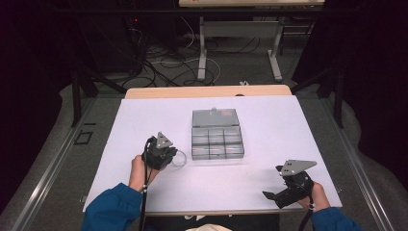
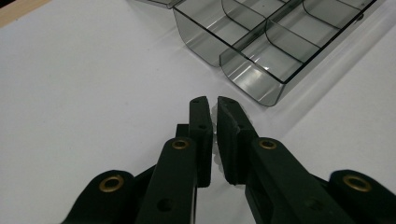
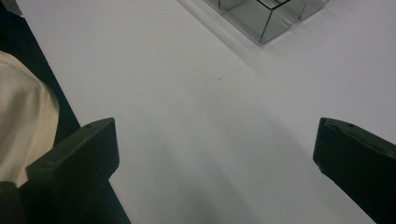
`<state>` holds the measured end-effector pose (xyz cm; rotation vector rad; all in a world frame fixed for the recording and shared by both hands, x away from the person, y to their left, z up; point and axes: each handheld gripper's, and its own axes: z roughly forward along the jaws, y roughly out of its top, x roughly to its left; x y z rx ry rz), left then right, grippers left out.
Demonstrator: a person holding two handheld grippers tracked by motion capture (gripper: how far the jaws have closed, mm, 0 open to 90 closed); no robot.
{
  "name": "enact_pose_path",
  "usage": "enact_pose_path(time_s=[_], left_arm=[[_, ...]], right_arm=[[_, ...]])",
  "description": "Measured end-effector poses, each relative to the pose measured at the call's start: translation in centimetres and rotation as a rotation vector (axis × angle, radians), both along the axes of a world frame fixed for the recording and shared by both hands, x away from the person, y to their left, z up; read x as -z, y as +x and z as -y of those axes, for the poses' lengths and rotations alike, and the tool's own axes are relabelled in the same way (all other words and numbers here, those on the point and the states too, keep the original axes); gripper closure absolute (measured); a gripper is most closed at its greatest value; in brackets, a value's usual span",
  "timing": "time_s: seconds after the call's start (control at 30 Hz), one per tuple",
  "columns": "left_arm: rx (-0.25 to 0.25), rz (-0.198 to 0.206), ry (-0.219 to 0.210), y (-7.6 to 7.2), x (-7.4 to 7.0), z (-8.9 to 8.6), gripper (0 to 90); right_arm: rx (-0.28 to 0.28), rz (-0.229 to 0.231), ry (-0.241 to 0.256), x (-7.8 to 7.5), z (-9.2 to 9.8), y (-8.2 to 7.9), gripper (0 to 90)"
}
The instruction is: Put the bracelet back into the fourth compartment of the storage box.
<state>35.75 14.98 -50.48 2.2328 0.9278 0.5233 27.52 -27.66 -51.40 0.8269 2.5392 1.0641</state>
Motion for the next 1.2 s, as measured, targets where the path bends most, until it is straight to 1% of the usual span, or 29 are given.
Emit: enact_pose_path(time_s=[0.1, 0.13, 0.17, 0.23, 0.47, 0.5, 0.57, 0.6, 0.63, 0.67, 0.7, 0.73, 0.87, 0.9, 1.07, 1.17, 1.2], left_arm=[[0.005, 0.008, 0.006, -0.1, -0.2, 0.0, 84.8], [-0.001, 0.005, -0.004, -0.2, -0.2, 0.0, 84.8], [0.002, 0.013, 0.007, -0.2, -0.3, 0.0, 84.8], [0.003, 0.025, 0.005, -0.3, -0.4, 0.0, 84.8], [0.010, 0.030, -0.002, -0.5, -0.8, 0.1, 84.8], [0.011, 0.038, -0.001, -0.5, -0.9, 0.1, 84.9], [0.011, 0.035, -0.006, -0.6, -0.9, 0.2, 84.9], [0.013, 0.042, 0.001, -0.6, -1.1, 0.2, 84.9], [0.013, 0.040, -0.004, -0.6, -1.1, 0.2, 84.9], [0.016, 0.045, 0.000, -0.6, -1.3, 0.2, 84.9], [0.015, 0.045, -0.004, -0.7, -1.4, 0.2, 84.9], [0.013, 0.062, -0.010, -0.7, -1.5, 0.3, 84.9], [0.013, 0.058, -0.006, -0.8, -1.7, 0.3, 84.9], [0.009, 0.059, -0.016, -0.8, -1.7, 0.3, 84.9], [0.010, 0.076, -0.017, -0.8, -2.1, 0.4, 84.9], [0.006, 0.088, -0.033, -0.9, -2.3, 0.5, 84.9], [0.006, 0.087, -0.031, -0.9, -2.4, 0.5, 84.9]], right_arm=[[0.000, 0.000, -0.001, 0.0, 0.0, 0.0, 0.0], [0.000, -0.001, -0.001, 0.0, 0.0, 0.0, 0.0], [-0.001, -0.001, -0.001, 0.0, 0.0, 0.0, 0.0], [-0.002, -0.001, -0.001, 0.0, 0.0, 0.0, 0.0], [-0.001, -0.001, -0.001, 0.0, 0.0, 0.0, 0.0], [-0.002, -0.001, -0.001, 0.0, 0.0, 0.0, 0.0], [-0.002, -0.001, -0.001, 0.0, 0.0, 0.0, 0.0], [-0.003, -0.001, -0.001, 0.0, 0.0, 0.0, 0.0], [-0.002, -0.001, -0.001, 0.0, 0.0, 0.0, 0.0], [-0.001, -0.001, -0.001, 0.0, 0.0, 0.0, 0.0], [-0.002, -0.001, -0.001, 0.0, 0.0, 0.0, 0.0], [-0.002, -0.001, -0.001, 0.0, 0.0, 0.0, 0.0], [0.002, 0.002, 0.001, 0.0, 0.0, 0.0, 0.0], [-0.002, -0.002, 0.000, 0.0, 0.0, 0.0, 0.0], [0.001, -0.001, 0.000, 0.0, 0.0, 0.0, 0.0], [0.002, 0.002, 0.000, 0.1, 0.0, 0.0, 0.0], [0.003, 0.002, -0.001, 0.0, 0.0, 0.0, 0.0]])
